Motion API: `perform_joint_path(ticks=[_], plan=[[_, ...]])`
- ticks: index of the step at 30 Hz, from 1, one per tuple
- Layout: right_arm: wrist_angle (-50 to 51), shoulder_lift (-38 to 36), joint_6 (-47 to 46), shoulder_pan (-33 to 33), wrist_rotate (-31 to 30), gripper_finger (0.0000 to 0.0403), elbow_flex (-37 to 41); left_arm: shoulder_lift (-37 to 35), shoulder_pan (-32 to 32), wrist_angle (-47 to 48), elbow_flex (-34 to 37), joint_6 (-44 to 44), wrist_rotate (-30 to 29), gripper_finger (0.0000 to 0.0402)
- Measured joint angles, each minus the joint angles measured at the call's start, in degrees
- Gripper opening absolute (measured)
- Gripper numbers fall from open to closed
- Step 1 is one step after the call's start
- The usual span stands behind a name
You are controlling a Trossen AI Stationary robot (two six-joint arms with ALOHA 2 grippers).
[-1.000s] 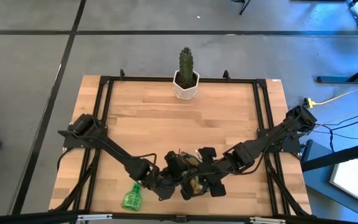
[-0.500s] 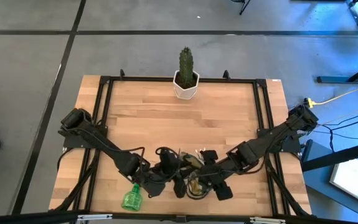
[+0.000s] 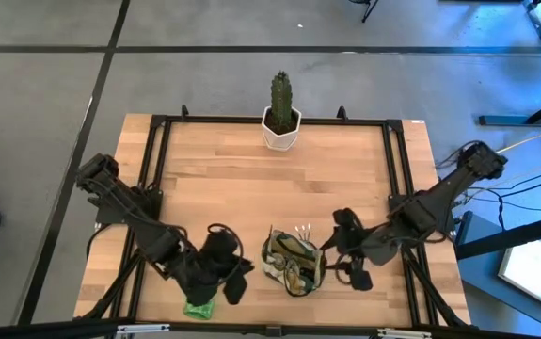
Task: Pick & Place Garden tools in Gardening bag
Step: Put the green spray bottle into the green gardening bag
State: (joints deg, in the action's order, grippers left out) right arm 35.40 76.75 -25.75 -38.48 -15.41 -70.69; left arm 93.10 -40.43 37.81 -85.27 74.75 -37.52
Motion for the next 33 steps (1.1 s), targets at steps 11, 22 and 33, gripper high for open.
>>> perform_joint_path(ticks=[11,22,33], plan=[[-19.92,-6.80,-7.77,-2.90,0.22,0.0229,15.62,-0.37,1.80,26.56,0.02,14.65,35.86,0.0082],[-22.45,-6.87,-9.61,-4.39,1.71,0.0229,15.97,-0.37,7.66,24.24,5.20,21.40,46.53,0.0156],[-22.36,-6.87,-11.22,-7.29,0.57,0.0228,15.97,1.36,4.23,13.30,15.43,31.85,49.29,0.0267]])
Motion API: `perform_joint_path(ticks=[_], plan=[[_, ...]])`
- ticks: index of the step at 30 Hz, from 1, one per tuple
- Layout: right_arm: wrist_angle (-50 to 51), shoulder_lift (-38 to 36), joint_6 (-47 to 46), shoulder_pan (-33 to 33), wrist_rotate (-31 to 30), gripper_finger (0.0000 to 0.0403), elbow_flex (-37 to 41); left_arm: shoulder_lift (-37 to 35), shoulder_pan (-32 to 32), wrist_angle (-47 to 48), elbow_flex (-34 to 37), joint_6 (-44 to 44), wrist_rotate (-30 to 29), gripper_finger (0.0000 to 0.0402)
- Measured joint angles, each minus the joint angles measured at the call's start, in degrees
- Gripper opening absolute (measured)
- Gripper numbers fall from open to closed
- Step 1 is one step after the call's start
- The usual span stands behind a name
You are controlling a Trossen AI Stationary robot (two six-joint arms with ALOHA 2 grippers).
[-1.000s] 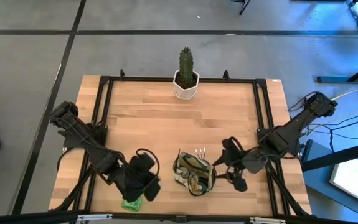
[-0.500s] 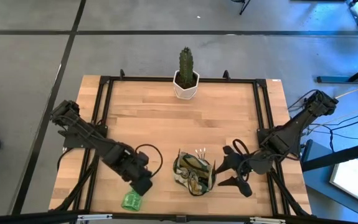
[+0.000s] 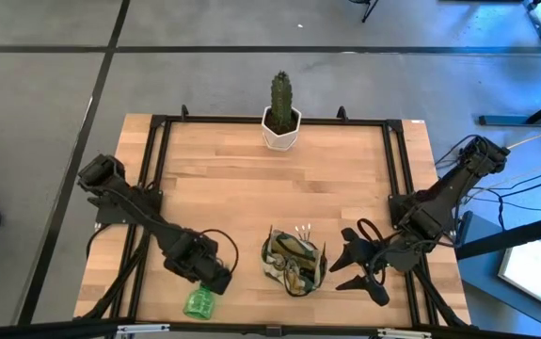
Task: Pick & Place Garden tools in Gardening bag
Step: Put the green spray bottle into the green gardening bag
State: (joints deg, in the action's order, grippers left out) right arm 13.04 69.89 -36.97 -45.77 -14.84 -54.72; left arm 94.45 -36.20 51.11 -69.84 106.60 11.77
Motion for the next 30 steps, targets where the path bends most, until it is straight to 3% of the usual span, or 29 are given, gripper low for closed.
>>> perform_joint_path(ticks=[10,24,30], plan=[[-0.01,0.00,-0.31,-0.14,-0.11,0.0228,0.00,3.75,-1.73,-10.82,4.09,1.99,-0.06,0.0288],[-0.49,0.02,-1.20,-0.14,-1.23,0.0228,0.00,10.68,-1.54,-11.11,4.13,-2.28,0.21,0.0287],[-0.51,0.02,-1.20,-0.14,-1.23,0.0228,0.00,11.94,-1.54,-13.85,4.13,-2.86,-0.01,0.0249]])
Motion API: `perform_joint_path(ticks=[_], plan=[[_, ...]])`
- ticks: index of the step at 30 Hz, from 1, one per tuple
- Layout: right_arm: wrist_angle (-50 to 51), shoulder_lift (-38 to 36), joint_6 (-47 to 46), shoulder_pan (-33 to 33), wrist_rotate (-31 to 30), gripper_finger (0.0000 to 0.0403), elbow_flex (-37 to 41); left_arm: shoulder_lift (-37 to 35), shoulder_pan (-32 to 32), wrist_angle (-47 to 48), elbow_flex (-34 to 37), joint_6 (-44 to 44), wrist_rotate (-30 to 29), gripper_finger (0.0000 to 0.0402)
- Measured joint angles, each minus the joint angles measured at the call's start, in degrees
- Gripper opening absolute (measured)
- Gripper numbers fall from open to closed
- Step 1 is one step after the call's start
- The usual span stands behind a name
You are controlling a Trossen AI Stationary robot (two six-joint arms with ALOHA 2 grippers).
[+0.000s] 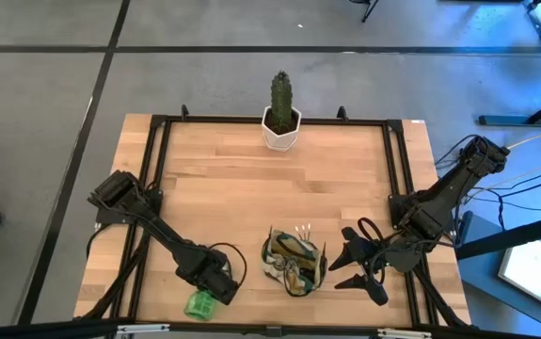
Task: Pick & Place Garden tools in Gardening bag
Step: Put the green spray bottle into the green gardening bag
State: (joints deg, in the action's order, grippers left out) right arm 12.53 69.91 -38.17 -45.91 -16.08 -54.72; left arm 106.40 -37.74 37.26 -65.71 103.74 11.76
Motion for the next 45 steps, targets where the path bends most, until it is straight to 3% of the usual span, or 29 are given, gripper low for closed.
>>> perform_joint_path(ticks=[5,12,16,19,23,28,31,34,37,45], plan=[[0.00,0.00,0.10,0.00,0.39,0.0228,0.00,0.03,0.00,-0.07,0.00,-0.35,-0.23,0.0144],[-0.66,0.00,1.21,0.00,5.24,0.0229,0.00,-0.07,0.00,-0.11,0.00,-2.82,-1.38,0.0145],[-2.13,0.00,1.29,0.00,6.49,0.0229,0.00,-1.61,0.02,0.30,0.00,-3.39,-4.90,0.0145],[-4.07,0.00,1.30,0.01,7.79,0.0229,0.00,-4.74,0.01,0.74,0.00,-3.12,-10.66,0.0145],[-6.20,0.01,1.17,0.00,9.87,0.0229,0.00,-11.05,0.00,1.39,0.00,-3.17,-23.07,0.0145],[-8.26,0.01,-1.66,-0.02,10.84,0.0229,0.00,-21.14,-0.04,-4.64,0.00,-14.06,-40.13,0.0145],[-8.57,0.00,-4.38,-0.02,10.83,0.0229,0.00,-26.83,0.63,-10.49,-0.02,-23.75,-44.63,0.0145],[-8.86,0.02,-5.05,0.02,9.87,0.0229,0.00,-30.90,2.66,-16.35,-0.02,-33.66,-43.20,0.0145],[-9.10,0.02,-6.79,1.18,7.76,0.0229,0.00,-32.99,6.13,-22.91,-0.02,-42.75,-37.52,0.0145],[-12.03,-0.40,-6.12,9.34,6.69,0.0229,-0.01,-29.64,19.68,-41.21,-0.02,-57.20,-6.55,0.0145]])
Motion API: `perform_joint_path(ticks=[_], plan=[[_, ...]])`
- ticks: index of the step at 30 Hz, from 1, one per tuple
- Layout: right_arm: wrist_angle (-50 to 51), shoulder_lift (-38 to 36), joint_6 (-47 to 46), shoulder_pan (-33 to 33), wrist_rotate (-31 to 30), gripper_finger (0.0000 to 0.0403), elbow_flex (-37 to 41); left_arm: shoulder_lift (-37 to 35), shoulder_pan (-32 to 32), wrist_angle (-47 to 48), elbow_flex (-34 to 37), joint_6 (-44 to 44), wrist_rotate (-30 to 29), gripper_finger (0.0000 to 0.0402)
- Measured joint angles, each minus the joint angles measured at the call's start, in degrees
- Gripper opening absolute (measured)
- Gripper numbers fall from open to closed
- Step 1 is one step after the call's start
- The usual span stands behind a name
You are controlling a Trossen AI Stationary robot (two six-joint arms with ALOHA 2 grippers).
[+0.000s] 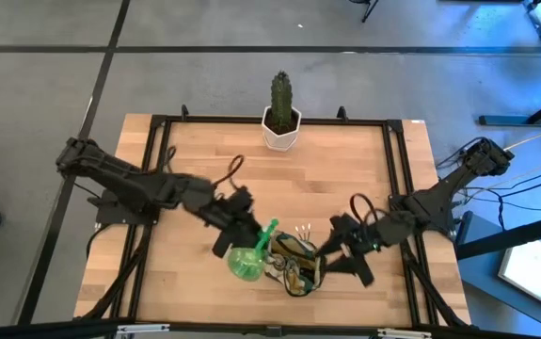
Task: Pick & Place Garden tools in Gardening bag
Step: Put the green spray bottle into the green gardening bag
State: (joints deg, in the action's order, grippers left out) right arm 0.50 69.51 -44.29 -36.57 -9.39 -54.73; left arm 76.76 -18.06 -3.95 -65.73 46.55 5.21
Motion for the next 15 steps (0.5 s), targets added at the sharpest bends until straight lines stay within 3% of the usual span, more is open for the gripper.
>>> perform_joint_path(ticks=[6,11,15], plan=[[-4.90,-0.25,7.13,3.49,-3.00,0.0229,0.01,6.83,6.28,-22.30,0.00,-0.58,23.50,0.0145],[-16.57,-2.18,11.69,6.67,2.36,0.0229,0.01,15.36,8.53,-47.15,0.00,10.63,32.47,0.0145],[-18.93,-4.79,17.01,8.44,4.28,0.0228,-0.01,21.91,9.07,-57.49,0.02,20.14,36.24,0.0145]])
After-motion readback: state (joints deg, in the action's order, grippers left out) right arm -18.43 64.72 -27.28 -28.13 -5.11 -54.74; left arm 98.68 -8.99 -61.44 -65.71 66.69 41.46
